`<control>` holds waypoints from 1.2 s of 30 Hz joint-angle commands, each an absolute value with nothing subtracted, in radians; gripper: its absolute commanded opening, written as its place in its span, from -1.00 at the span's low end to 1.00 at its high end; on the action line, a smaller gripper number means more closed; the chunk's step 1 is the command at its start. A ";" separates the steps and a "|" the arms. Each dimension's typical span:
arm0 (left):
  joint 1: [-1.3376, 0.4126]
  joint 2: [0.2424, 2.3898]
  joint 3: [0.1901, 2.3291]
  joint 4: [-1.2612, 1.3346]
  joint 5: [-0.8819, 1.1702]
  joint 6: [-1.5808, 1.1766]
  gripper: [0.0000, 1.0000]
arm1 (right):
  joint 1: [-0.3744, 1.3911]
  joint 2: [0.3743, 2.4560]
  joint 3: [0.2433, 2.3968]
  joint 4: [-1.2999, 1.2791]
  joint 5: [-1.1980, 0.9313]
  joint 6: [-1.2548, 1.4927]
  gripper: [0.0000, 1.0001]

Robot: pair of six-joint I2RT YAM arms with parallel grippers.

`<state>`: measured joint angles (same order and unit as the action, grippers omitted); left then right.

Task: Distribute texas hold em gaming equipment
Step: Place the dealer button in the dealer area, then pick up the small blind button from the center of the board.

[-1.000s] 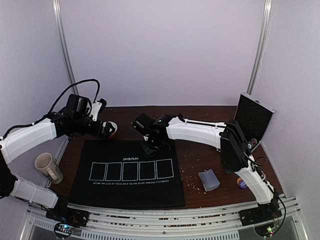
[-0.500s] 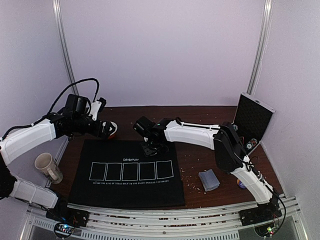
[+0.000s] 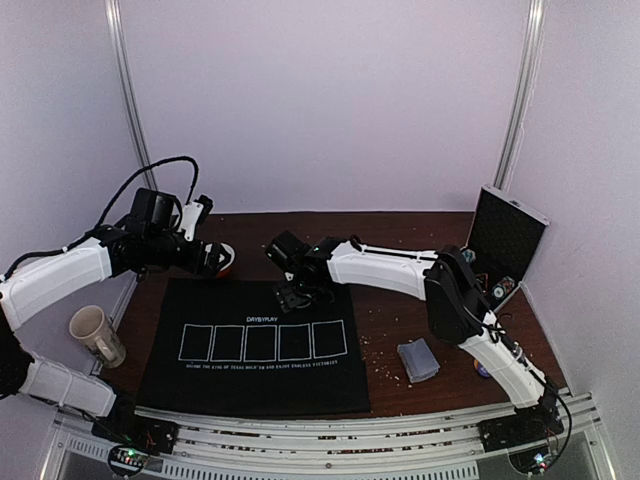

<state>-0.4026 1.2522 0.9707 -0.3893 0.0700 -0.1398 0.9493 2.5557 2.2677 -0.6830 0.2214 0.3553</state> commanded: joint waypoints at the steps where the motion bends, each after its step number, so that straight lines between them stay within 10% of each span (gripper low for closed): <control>1: -0.402 1.253 0.966 -0.343 0.094 -0.126 0.96 | 0.940 2.544 2.301 -0.673 0.127 0.319 0.95; 11: -0.402 1.247 0.987 -0.351 0.093 -0.128 0.96 | 0.940 2.216 2.205 -0.771 0.067 0.258 1.00; 27: -0.402 1.269 1.000 -0.342 0.124 -0.126 0.97 | 0.747 1.297 1.139 -1.141 0.222 0.773 0.98; 36: -0.402 1.259 0.995 -0.336 0.131 -0.125 0.96 | 0.519 1.139 0.765 -1.045 0.177 0.868 0.87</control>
